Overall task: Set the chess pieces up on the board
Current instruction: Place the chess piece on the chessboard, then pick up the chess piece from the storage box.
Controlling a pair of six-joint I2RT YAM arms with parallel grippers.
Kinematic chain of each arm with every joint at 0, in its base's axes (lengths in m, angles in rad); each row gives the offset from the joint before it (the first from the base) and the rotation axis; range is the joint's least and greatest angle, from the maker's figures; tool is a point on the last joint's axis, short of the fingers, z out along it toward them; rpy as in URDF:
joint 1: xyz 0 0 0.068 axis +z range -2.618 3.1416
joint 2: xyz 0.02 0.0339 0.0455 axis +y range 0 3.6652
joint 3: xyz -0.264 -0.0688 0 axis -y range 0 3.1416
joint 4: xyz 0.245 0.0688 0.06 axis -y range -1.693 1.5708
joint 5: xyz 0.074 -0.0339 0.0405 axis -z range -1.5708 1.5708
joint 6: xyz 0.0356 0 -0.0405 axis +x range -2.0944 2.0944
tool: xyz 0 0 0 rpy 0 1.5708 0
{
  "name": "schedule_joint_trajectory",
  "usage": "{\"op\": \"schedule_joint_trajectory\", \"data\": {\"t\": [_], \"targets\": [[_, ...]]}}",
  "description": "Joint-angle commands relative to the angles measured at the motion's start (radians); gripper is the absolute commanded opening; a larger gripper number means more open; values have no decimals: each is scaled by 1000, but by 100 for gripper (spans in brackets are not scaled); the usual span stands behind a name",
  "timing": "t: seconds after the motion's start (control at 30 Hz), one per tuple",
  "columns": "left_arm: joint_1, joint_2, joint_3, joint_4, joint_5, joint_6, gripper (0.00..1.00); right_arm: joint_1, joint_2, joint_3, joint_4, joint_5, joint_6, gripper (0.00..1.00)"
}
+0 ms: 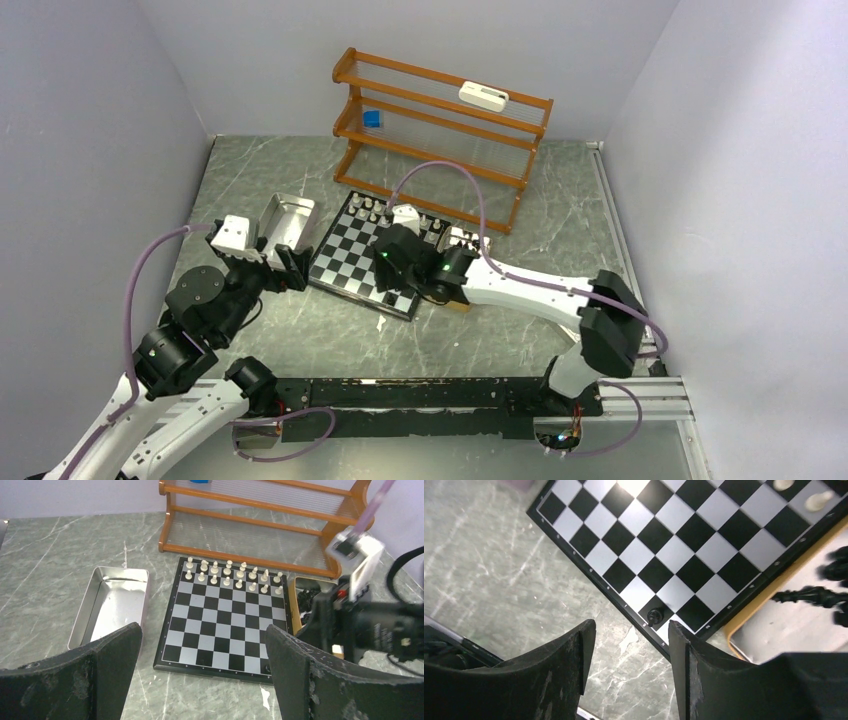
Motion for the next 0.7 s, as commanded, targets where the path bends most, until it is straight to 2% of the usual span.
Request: {"op": "schedule_joint_trajectory", "data": {"t": [0.0,0.33,0.67], "targets": [[-3,14,-7,18,25,15,97,-40,-93,-4,-41,72,-40,57],[-3,18,-7,21,38,14,98,-338,-204,-169,14,-22,-126,36],[-3,24,-7,18,36,14,97,-430,-77,-160,93,-15,-212,26]]}}
